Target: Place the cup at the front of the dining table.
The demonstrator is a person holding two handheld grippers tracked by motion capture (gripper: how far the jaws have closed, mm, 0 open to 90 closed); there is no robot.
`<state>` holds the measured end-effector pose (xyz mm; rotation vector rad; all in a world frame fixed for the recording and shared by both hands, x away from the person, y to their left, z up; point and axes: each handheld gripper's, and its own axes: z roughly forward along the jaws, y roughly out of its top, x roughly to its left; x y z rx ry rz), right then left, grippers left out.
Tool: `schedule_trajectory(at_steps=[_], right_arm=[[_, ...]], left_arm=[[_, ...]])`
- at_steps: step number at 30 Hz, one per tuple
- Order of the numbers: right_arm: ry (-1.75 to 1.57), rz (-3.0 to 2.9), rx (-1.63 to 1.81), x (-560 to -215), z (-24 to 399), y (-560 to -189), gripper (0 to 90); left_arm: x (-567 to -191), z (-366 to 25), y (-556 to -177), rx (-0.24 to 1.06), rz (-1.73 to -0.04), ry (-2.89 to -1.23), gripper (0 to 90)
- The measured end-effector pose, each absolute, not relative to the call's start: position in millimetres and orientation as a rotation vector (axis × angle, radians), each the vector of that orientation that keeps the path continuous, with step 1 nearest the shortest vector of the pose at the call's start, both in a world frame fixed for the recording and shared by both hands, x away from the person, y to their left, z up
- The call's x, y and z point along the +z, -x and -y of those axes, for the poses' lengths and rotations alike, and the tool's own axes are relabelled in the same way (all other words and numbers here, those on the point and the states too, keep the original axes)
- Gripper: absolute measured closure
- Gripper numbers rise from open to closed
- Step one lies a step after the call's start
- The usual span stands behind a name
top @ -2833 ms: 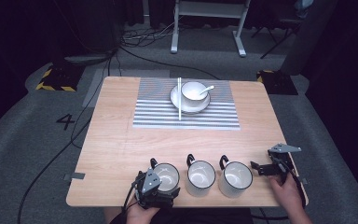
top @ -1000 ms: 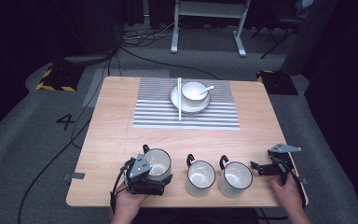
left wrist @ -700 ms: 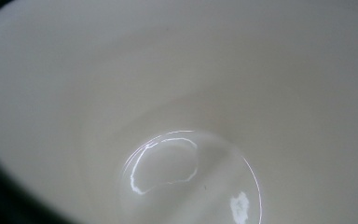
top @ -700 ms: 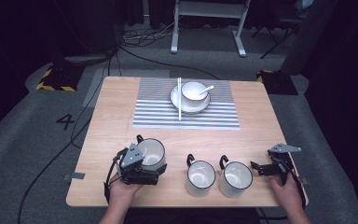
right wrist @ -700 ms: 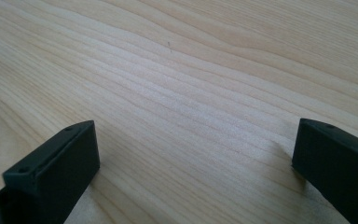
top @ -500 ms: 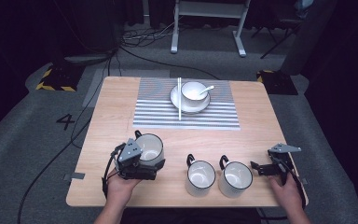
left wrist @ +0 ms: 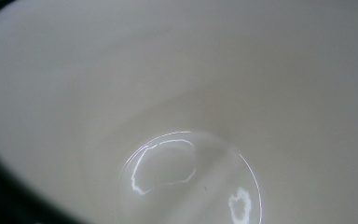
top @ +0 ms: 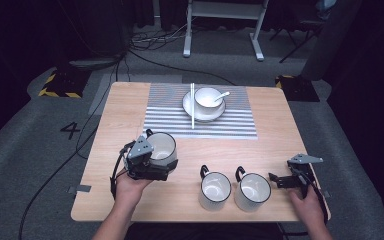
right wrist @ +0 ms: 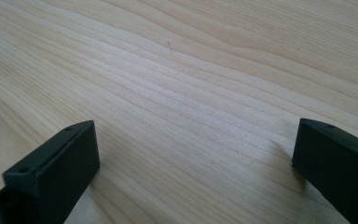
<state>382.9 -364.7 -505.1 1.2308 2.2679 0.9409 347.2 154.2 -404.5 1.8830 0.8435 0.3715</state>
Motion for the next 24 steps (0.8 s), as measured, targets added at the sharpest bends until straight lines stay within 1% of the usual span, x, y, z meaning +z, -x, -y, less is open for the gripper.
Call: schedule_trajectory(at_steps=[4,16,17,21,24], right_arm=[[-1.231,-2.268,0.941,-505,365,-383,0.5],[-1.233,-2.267,0.942,-505,365,-383,0.4],[-1.233,-2.267,0.942,-505,365,-383,0.5],[-1.237,-2.265,0.943,-505,364,-383,0.4],[-1.233,-2.266,0.94,-505,365,-383,0.4]], left_arm=[[-400,-155,-355,0.399,-0.843,-1.874,3.4],[-381,-155,-390,0.401,-0.835,-1.873,3.4],[-380,-154,-393,0.386,-0.833,-1.875,3.4],[-373,-154,-408,0.424,-0.838,-1.876,3.4],[-371,-154,-415,0.428,-0.847,-1.882,3.4]])
